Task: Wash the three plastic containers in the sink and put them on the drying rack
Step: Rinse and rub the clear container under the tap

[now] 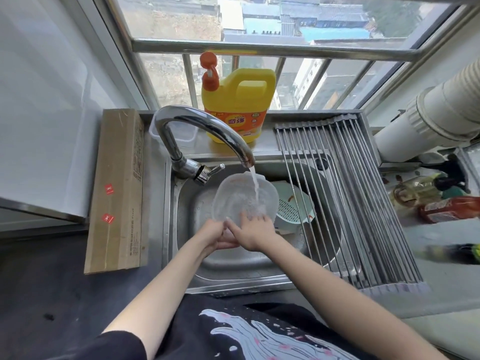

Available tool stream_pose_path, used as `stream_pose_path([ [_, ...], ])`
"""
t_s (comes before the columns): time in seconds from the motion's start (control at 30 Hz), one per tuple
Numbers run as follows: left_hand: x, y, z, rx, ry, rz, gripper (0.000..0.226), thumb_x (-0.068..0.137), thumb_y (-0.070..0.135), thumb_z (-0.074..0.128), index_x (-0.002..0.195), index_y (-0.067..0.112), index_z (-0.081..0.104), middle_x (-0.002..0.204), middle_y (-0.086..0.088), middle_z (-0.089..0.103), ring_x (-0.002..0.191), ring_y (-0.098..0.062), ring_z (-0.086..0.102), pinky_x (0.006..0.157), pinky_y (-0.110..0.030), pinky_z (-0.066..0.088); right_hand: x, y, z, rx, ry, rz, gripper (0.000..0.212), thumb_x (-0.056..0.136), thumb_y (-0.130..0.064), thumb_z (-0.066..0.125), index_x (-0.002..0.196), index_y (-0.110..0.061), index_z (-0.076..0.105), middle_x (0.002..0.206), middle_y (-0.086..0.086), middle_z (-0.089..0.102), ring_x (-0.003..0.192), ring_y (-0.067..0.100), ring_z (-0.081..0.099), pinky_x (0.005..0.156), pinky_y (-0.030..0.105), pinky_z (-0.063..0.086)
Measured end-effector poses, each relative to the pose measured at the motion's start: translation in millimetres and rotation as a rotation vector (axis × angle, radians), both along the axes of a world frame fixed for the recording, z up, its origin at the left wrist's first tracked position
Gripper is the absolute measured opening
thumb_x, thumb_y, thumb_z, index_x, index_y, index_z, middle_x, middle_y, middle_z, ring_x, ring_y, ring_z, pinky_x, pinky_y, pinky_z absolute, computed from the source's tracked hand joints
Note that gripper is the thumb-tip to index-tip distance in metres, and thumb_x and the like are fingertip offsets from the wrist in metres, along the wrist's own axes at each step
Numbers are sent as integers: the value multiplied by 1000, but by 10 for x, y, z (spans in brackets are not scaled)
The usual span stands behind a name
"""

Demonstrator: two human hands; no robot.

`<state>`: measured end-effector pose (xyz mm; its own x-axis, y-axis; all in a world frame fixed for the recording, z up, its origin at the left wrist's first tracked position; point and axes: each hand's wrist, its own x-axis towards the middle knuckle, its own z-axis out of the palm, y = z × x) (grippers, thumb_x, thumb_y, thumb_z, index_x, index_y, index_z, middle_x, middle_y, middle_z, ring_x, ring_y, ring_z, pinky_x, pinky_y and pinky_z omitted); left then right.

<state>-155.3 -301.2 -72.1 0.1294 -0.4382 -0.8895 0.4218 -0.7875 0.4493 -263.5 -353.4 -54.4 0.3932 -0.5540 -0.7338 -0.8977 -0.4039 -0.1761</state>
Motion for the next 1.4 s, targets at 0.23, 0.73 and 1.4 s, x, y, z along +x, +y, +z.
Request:
stream_pose_path([
  [0.23, -36, 76, 93, 61, 146, -49, 9, 94, -2, 33, 98, -3, 40, 74, -27, 62, 45, -29, 66, 41, -33, 55, 159, -181, -111, 80, -119, -333, 63, 97, -31, 35, 152, -15, 9, 145, 17, 40, 136, 36, 33, 113, 47, 19],
  [0.73, 130, 111, 104, 27, 159, -156, 31, 94, 0, 32, 123, -6, 41, 77, -22, 66, 58, -28, 70, 50, -35, 59, 76, -270, 84, 101, -50, 231, 53, 103, -41, 21, 152, -21, 18, 160, 4, 15, 144, 26, 22, 113, 43, 21],
  [1.4, -14, 18, 261, -93, 26, -192, 29, 90, -5, 33, 115, 2, 45, 62, -17, 66, 47, -26, 67, 49, -37, 59, 104, -93, -80, -67, -79, -52, 55, 98, -33, 39, 145, -6, 29, 148, 21, 34, 138, 34, 26, 112, 49, 23],
])
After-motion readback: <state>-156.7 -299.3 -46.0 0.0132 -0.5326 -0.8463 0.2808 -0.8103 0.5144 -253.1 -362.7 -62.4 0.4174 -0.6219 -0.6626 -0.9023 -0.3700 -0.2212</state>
